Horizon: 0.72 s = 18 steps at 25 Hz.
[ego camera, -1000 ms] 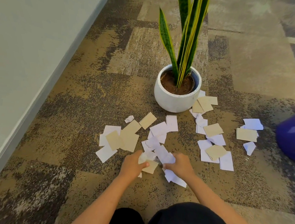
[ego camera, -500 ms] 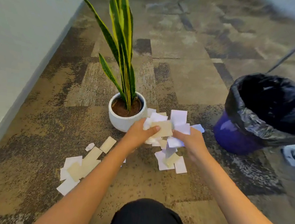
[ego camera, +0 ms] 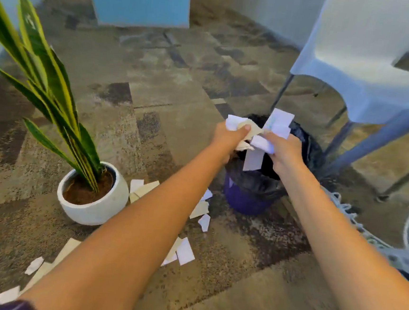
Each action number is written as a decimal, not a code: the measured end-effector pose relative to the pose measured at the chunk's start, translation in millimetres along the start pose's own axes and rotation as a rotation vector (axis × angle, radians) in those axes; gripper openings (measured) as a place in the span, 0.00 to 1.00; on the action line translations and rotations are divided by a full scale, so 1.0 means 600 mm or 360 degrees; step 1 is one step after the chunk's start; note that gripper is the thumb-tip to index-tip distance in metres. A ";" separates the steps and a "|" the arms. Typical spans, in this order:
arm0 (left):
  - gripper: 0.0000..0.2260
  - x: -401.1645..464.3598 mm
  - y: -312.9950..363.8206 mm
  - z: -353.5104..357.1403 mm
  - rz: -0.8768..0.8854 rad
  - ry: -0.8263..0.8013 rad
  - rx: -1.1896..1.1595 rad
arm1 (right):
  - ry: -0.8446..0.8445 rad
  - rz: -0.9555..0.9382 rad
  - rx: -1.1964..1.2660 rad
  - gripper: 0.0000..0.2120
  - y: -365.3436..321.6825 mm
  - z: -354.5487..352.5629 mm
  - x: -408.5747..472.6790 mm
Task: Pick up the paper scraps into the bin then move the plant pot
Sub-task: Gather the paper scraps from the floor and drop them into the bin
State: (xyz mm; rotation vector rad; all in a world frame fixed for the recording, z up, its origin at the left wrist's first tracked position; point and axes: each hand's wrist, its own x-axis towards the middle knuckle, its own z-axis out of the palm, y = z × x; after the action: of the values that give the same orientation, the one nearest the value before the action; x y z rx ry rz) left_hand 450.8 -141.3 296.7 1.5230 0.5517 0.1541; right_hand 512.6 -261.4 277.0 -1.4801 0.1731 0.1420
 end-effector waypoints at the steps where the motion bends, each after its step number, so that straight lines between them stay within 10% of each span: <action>1: 0.18 0.007 0.005 0.016 -0.0113 0.0024 -0.0080 | 0.0111 0.0054 -0.0019 0.18 -0.005 -0.009 0.020; 9: 0.37 0.022 0.006 0.054 -0.0566 -0.0660 -0.0362 | 0.0010 0.0535 0.0250 0.25 -0.022 -0.057 0.075; 18: 0.16 -0.012 -0.033 -0.059 -0.0380 -0.0450 -0.0112 | -0.0065 0.0084 0.0000 0.15 0.014 0.020 -0.016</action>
State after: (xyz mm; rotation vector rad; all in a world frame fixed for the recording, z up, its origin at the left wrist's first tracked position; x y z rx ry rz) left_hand 424.5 -113.7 280.7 1.3694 0.4907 -0.2214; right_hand 501.6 -248.4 271.8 -1.4719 0.1795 0.2145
